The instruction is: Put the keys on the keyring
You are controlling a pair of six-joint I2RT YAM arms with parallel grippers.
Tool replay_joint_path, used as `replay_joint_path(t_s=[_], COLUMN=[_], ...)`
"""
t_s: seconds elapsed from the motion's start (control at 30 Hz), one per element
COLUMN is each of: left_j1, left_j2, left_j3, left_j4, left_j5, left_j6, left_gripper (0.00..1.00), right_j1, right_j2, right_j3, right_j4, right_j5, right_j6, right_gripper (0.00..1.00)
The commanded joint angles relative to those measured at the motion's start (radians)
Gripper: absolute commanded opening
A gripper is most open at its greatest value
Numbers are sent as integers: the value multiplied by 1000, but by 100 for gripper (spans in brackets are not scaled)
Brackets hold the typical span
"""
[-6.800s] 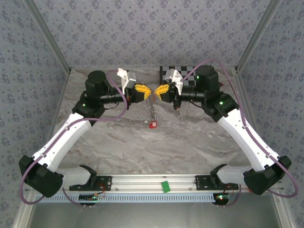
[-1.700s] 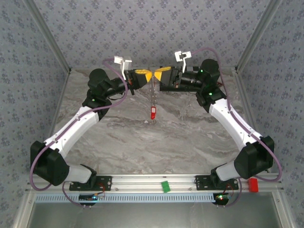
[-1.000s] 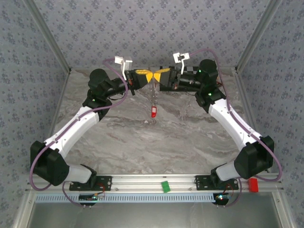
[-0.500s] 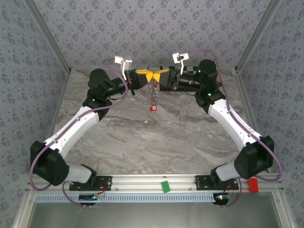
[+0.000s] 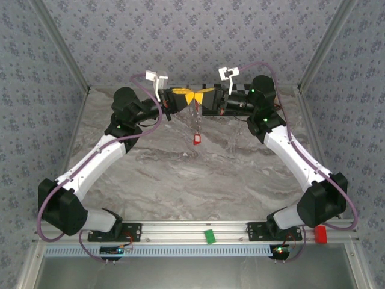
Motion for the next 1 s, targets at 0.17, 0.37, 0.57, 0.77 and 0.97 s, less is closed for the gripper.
replay_joint_path(t_s=[0.17,0.37,0.57,0.77,0.97], left_j1=[-23,-5,35,50,52], left_j2=[-34,-62,-84,-68,-47], left_j3=[47,59,78,173,254], left_j4=[-8,-121,-226,-492,-722], left_j5=[15,-25,-10,37,73], left_j6=[37,84,132,273,433], left_gripper=[12,41,40,37,37], right_j1=[-10,-29,-51,-53,-41], right_j2=[-35,-36,-37,-35,-33], right_j3=[-12,13,48,144,220], right_j4=[-43,-126,-254,-555,-772], right_j5=[15,5,-5,20,88], right_j6=[-26,-112,-227,-491,-716], right_gripper=[0,0,0,0,0])
